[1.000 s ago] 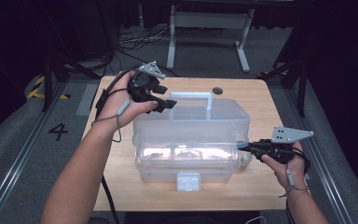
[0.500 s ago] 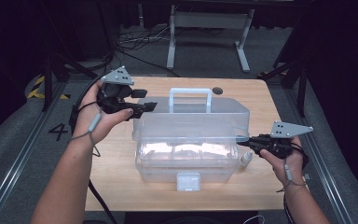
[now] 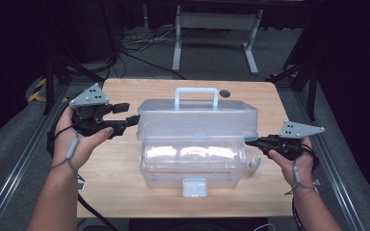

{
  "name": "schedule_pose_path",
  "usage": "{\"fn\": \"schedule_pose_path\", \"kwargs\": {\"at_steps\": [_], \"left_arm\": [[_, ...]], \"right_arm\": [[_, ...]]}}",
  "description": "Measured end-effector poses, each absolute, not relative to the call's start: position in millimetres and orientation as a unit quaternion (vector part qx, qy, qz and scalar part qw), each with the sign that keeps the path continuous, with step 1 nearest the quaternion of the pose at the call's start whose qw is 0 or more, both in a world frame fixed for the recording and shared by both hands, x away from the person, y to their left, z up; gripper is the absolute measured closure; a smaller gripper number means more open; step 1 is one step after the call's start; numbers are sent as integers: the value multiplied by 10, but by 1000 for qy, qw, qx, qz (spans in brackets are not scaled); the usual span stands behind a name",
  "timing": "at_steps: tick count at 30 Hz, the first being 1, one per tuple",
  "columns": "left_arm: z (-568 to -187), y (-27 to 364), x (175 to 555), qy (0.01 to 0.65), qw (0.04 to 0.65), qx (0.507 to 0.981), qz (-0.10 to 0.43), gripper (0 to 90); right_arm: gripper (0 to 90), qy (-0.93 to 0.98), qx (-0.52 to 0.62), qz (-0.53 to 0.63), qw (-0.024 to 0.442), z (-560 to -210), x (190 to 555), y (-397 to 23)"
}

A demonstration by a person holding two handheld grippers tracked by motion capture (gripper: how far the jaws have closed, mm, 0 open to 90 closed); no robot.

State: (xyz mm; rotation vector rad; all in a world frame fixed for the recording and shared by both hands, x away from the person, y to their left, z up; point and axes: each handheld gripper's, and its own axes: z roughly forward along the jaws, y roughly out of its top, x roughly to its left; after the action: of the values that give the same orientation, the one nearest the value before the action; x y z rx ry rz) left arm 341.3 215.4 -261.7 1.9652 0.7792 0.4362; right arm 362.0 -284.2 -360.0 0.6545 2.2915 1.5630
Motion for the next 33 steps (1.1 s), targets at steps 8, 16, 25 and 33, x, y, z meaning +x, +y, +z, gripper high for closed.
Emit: {"fn": "schedule_pose_path", "kwargs": {"at_steps": [8, 16, 25, 33], "left_arm": [[-2832, 2239, 3322, 326, 469, 804, 164, 491], [-2997, 2191, 3286, 322, 468, 809, 149, 498], [-3113, 2125, 3322, 314, 458, 823, 116, 581], [-3238, 2033, 3440, 302, 484, 817, 87, 892]], "right_arm": [[900, 791, 232, 546, 151, -3567, 3643, -2836], [900, 783, 235, 554, 159, -3498, 3672, -2838], [900, 777, 242, 557, 166, -3458, 3686, -2829], [900, 774, 244, 560, 169, -3449, 3700, -2827]]}}
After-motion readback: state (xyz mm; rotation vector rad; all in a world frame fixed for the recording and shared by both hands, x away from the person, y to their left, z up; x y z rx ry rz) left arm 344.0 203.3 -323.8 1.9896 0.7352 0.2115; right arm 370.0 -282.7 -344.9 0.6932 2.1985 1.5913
